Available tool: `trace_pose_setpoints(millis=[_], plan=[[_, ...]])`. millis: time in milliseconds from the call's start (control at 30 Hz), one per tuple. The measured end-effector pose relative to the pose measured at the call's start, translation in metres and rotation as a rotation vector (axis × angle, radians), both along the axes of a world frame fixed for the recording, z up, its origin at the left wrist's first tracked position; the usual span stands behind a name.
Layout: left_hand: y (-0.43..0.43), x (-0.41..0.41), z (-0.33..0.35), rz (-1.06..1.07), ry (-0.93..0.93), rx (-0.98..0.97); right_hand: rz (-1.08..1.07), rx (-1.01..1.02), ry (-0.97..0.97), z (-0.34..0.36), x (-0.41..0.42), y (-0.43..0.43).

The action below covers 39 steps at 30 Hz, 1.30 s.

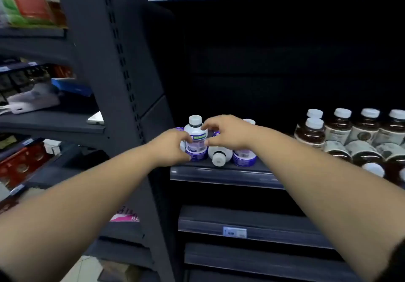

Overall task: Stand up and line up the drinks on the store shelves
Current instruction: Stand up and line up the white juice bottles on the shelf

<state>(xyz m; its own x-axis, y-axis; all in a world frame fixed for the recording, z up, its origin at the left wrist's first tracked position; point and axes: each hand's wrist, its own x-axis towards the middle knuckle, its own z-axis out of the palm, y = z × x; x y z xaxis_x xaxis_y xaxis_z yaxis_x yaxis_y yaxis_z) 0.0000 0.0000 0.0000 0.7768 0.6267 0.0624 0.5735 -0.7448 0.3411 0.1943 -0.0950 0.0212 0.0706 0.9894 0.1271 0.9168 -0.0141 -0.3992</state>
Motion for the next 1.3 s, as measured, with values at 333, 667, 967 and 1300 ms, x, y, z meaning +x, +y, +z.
trace_pose_setpoints(millis=[333,667,967,1300], plan=[[0.036,0.002,-0.056,0.101,0.016,0.123,-0.029,0.003,-0.046,-0.015,0.001,0.079],[0.031,0.023,-0.051,0.193,0.078,0.297,0.022,0.014,-0.141,-0.013,0.021,0.093],[0.029,0.033,-0.048,0.321,0.275,0.255,0.088,-0.029,-0.218,0.000,0.026,0.077],[0.036,0.027,-0.012,0.191,0.214,0.399,0.091,-0.117,-0.286,0.016,0.033,0.064]])
